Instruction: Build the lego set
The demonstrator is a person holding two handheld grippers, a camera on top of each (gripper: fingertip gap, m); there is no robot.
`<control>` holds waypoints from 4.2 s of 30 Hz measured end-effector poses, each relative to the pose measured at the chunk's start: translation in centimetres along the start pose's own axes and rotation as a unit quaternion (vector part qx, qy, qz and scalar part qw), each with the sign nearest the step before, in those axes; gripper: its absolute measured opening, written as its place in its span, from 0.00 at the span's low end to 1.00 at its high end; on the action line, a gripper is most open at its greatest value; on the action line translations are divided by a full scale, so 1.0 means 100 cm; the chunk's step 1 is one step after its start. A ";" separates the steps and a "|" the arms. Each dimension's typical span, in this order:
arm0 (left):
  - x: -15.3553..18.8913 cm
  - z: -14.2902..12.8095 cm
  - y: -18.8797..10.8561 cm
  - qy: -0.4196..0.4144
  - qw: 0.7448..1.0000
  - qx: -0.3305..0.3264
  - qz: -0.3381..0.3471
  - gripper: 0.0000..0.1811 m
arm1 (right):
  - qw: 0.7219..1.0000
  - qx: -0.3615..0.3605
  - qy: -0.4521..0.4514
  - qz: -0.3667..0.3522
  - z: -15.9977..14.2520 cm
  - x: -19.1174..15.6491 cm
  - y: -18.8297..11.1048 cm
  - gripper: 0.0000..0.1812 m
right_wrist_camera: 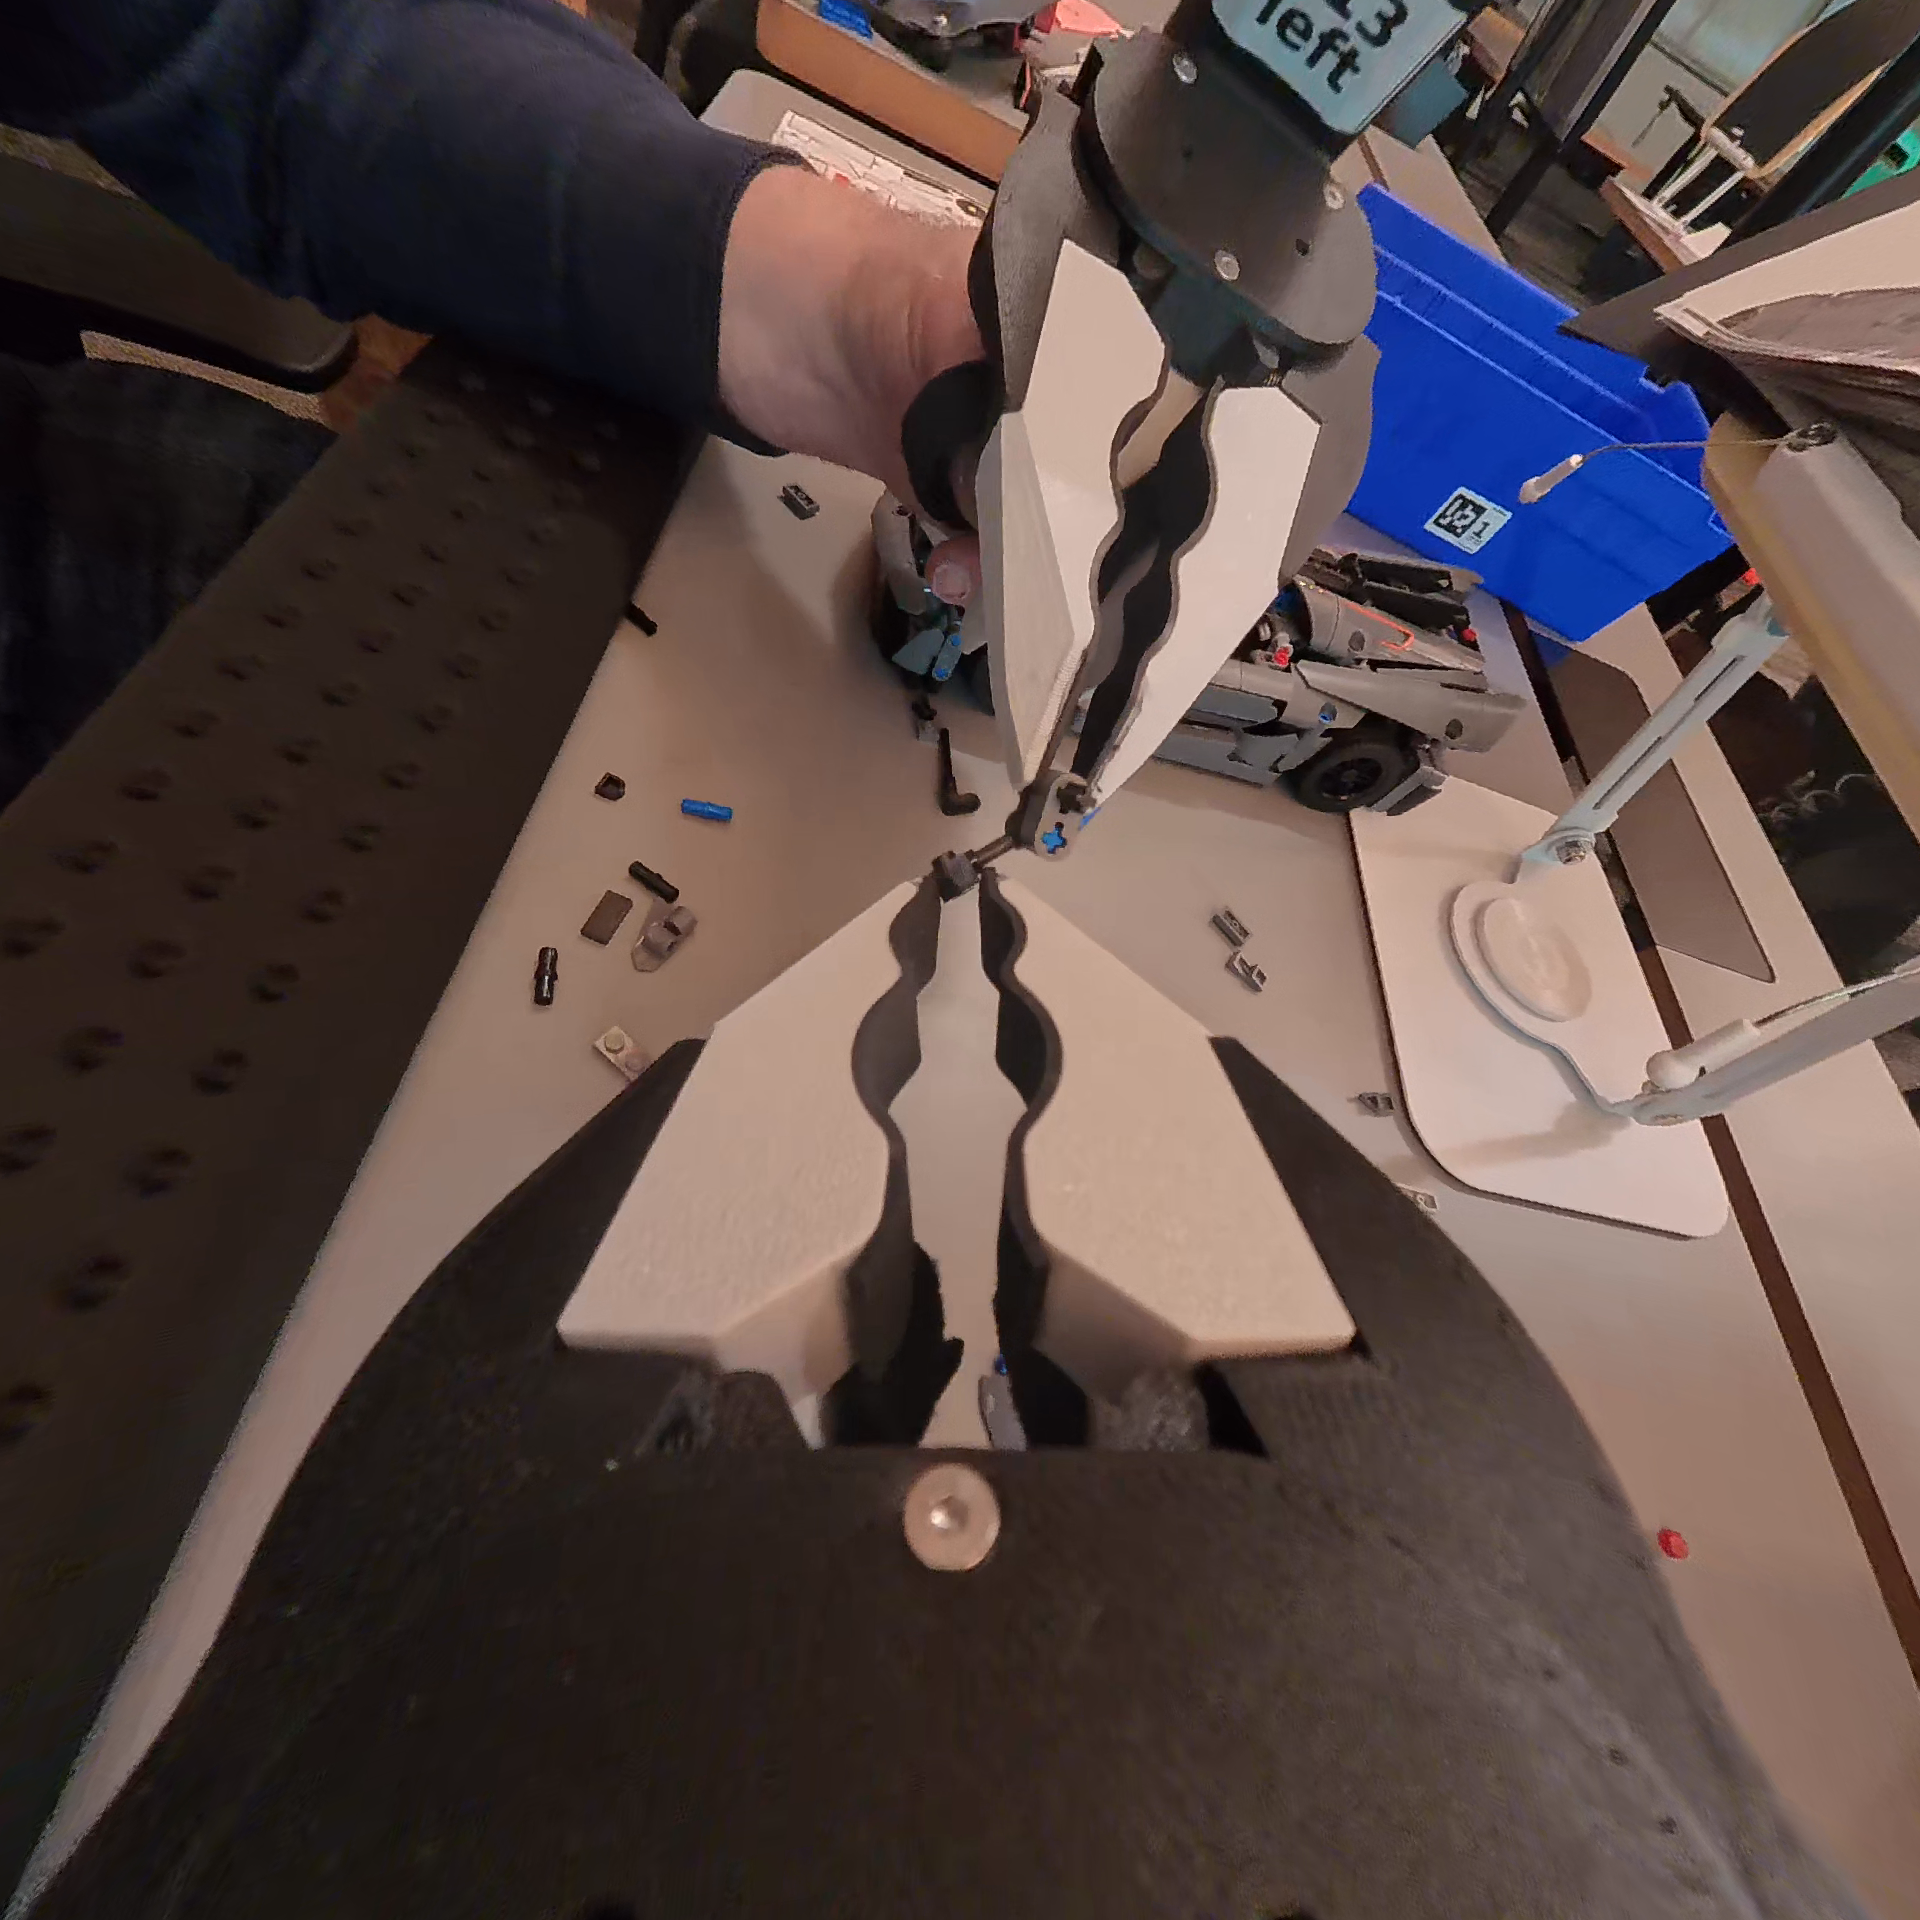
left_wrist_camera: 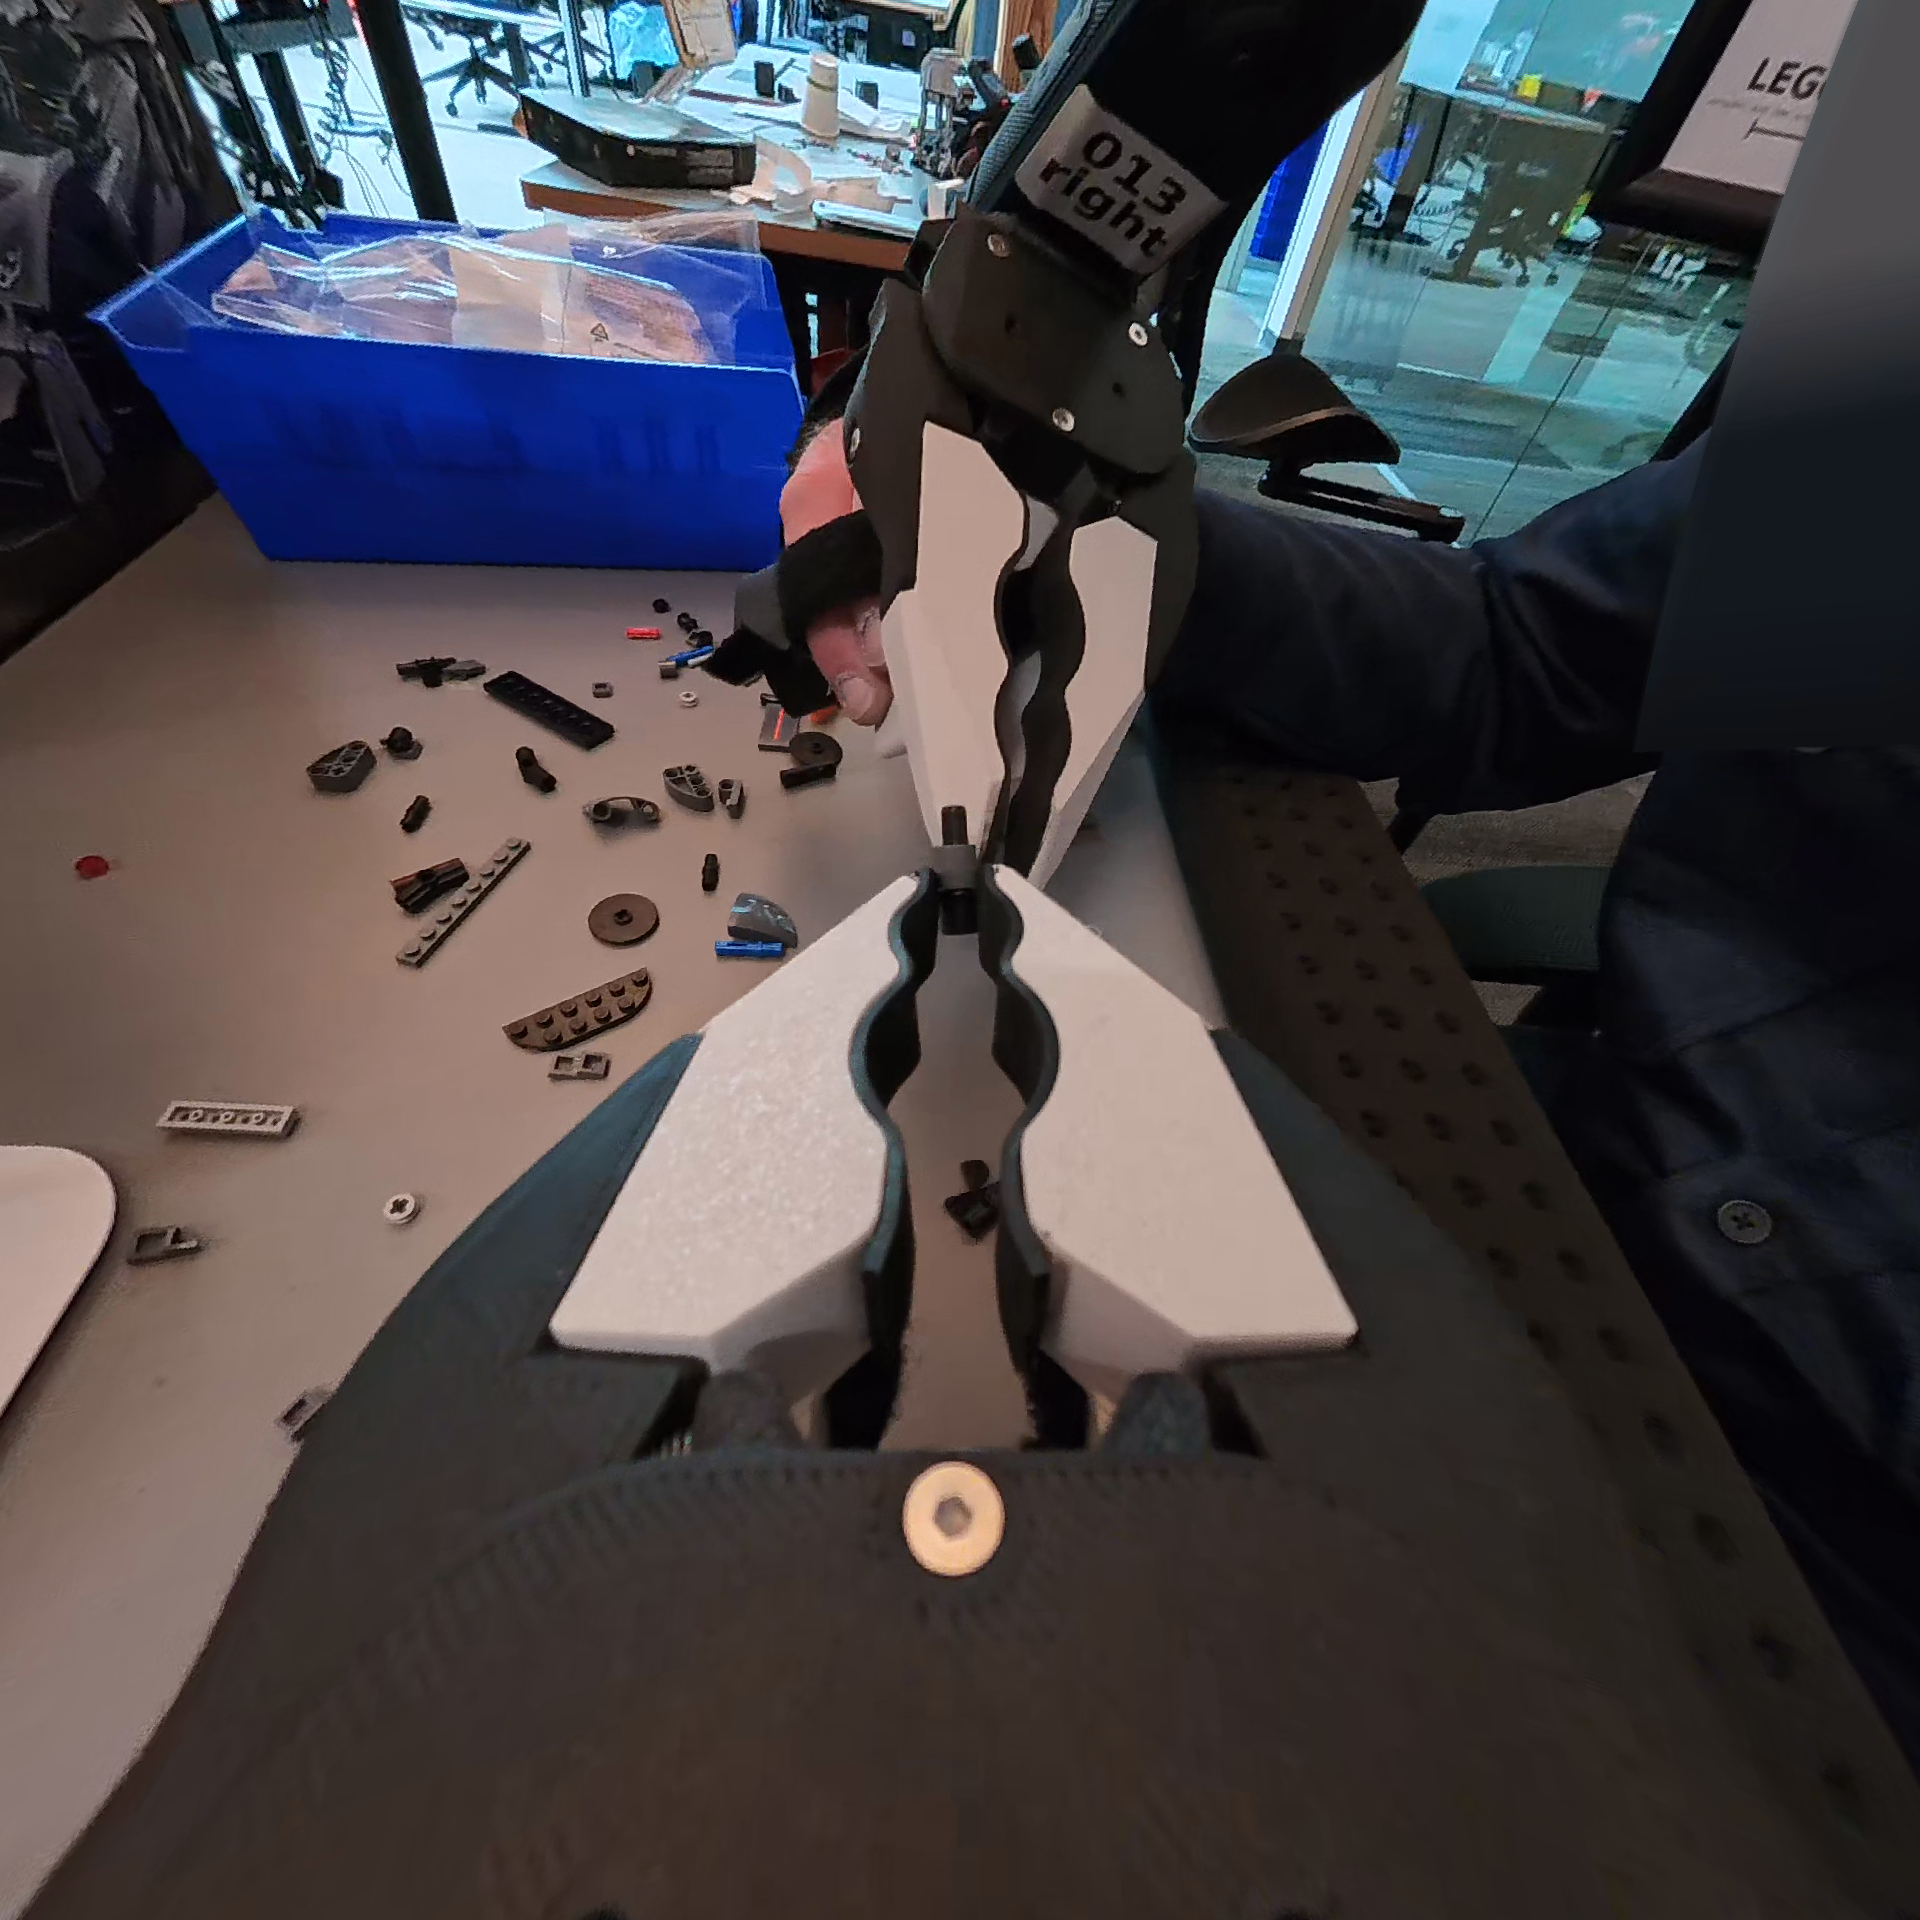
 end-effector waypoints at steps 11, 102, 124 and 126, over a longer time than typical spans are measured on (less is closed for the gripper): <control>0.002 0.004 -0.001 0.012 1.000 0.025 0.004 0.03 | 0.999 0.032 0.025 0.008 0.002 0.003 -0.004 0.03; -0.002 0.030 -0.004 -0.017 0.982 0.162 0.100 0.03 | 0.989 0.083 0.087 -0.085 0.013 0.027 -0.011 0.16; -0.001 0.024 0.007 -0.048 0.986 0.152 0.057 0.03 | 0.990 0.088 0.046 -0.098 0.017 0.023 -0.012 0.16; 0.004 0.023 0.011 -0.040 0.987 0.146 0.047 0.02 | 0.990 0.090 0.044 -0.103 0.017 0.024 -0.017 0.06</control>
Point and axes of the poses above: each gripper's, where its closed fingertips meet, y out along the fingers, z out of its top, x = y × z across the jaws, the point moved 6 cm from there along -y, back along the fingers, and after that the axes turned 3 degrees about -y, right-handed, at the moved point
